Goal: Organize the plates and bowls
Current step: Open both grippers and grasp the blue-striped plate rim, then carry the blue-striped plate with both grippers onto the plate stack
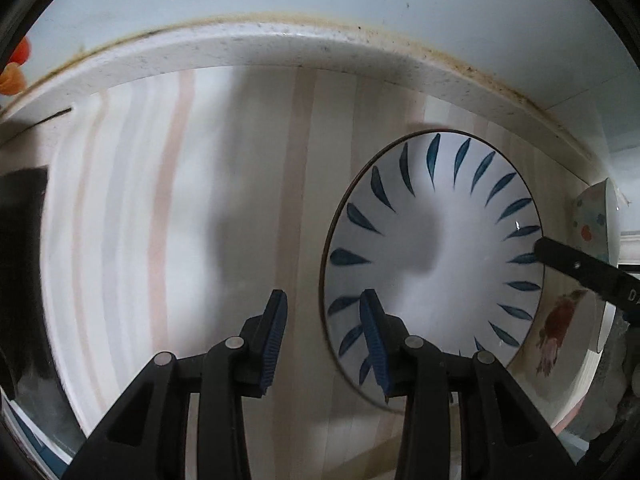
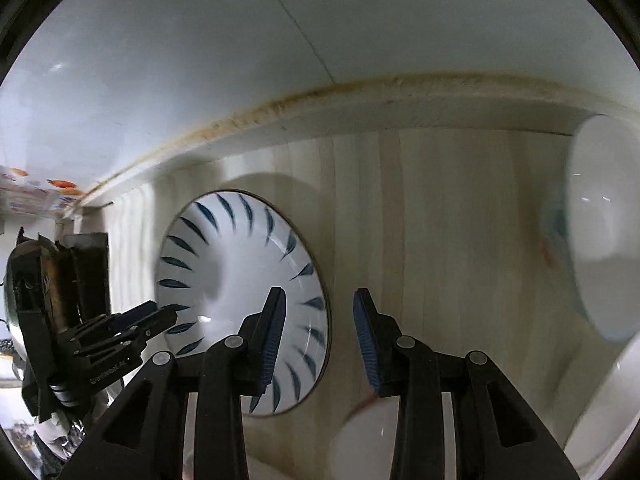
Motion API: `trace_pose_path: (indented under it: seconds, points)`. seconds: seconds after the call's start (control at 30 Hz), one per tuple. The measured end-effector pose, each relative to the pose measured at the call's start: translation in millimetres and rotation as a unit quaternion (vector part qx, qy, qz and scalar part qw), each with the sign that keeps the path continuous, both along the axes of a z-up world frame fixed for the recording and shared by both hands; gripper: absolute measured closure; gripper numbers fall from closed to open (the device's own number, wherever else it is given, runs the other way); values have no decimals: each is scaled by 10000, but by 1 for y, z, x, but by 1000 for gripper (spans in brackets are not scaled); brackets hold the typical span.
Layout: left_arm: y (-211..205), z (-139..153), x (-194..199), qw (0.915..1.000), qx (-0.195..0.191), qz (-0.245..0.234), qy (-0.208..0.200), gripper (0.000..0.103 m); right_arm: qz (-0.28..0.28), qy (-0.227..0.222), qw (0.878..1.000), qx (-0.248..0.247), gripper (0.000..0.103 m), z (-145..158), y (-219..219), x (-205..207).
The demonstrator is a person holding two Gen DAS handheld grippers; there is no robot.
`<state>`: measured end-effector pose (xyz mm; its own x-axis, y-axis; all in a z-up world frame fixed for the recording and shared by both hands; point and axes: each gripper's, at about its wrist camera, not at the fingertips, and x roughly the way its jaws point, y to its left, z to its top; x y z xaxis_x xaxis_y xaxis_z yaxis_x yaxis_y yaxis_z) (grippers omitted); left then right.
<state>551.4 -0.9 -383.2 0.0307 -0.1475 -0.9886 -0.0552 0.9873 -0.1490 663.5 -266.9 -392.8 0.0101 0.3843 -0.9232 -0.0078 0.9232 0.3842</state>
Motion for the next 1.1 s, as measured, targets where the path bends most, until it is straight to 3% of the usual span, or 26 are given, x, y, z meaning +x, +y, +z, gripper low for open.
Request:
trace_pose_path:
  seconds: [0.07,0.13,0.2,0.47,0.73,1.1]
  points:
    - [-2,-2,2,10000,-60,-40,-46,72,30,129,9999,29,67,-13,3,3]
    - [-6,-1,3,9998,-155,-77,-101,80,140,168,9998,5,78,-21,7,4]
    - [-10,2,3,9998,-26,-112,-183,80,280,198,9994,10,91,-27,11,4]
    - [-19,20,-6,9996,100,-115,-239,81,459,83,9989,-6,91,-22,17,-1]
    - [-28,63,-1,9988,122,-225,-415,81,577,-79,9982,153,91,24,13,-15]
    - [-39,120,-82,9962,188,-493,-695,80,708,-293,9966,293,91,90,7,-95]
